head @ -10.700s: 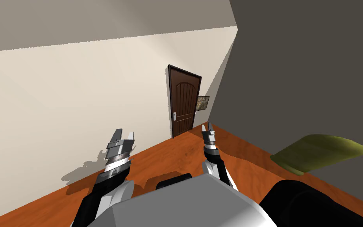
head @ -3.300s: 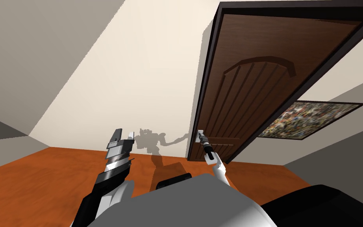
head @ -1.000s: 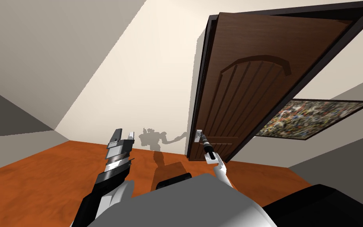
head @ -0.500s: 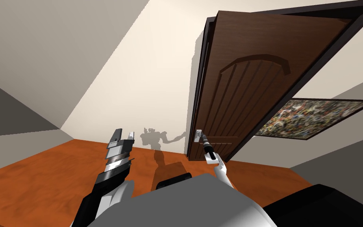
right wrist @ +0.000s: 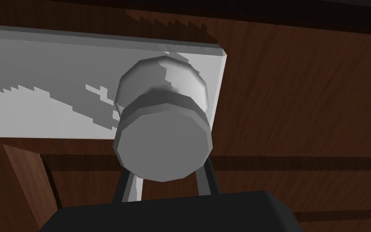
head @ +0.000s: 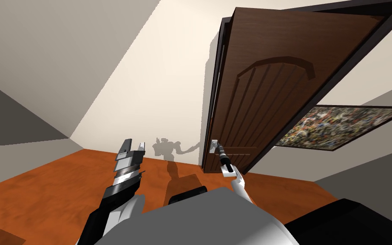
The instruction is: Pull the door open
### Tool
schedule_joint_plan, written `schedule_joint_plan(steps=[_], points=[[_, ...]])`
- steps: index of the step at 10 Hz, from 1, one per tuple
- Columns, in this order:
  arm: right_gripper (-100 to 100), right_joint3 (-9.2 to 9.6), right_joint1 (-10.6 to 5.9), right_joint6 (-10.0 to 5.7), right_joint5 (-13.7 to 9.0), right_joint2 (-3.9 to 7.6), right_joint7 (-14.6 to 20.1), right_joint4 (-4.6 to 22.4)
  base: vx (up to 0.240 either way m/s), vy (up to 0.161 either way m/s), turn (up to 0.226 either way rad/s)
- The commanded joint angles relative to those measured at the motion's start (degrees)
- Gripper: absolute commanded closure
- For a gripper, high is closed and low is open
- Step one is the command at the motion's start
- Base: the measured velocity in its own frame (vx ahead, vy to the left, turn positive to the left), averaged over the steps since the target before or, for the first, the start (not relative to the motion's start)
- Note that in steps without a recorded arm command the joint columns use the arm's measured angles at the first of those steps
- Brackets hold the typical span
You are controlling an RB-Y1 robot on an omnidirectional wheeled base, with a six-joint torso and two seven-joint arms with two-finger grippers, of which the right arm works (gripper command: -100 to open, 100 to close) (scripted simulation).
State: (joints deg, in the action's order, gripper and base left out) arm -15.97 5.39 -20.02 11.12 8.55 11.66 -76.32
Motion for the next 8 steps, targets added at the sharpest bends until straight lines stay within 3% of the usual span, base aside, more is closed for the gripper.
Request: schedule_joint_plan(steps=[1,8], points=[[100,1.30,-0.18,-0.54,-1.55,-0.17,2.86,-0.09,-0.033,-0.015,0.026],[100,3.37,0.38,-0.09,-7.17,0.74,12.30,-0.57,-0.034,-0.014,0.029]])
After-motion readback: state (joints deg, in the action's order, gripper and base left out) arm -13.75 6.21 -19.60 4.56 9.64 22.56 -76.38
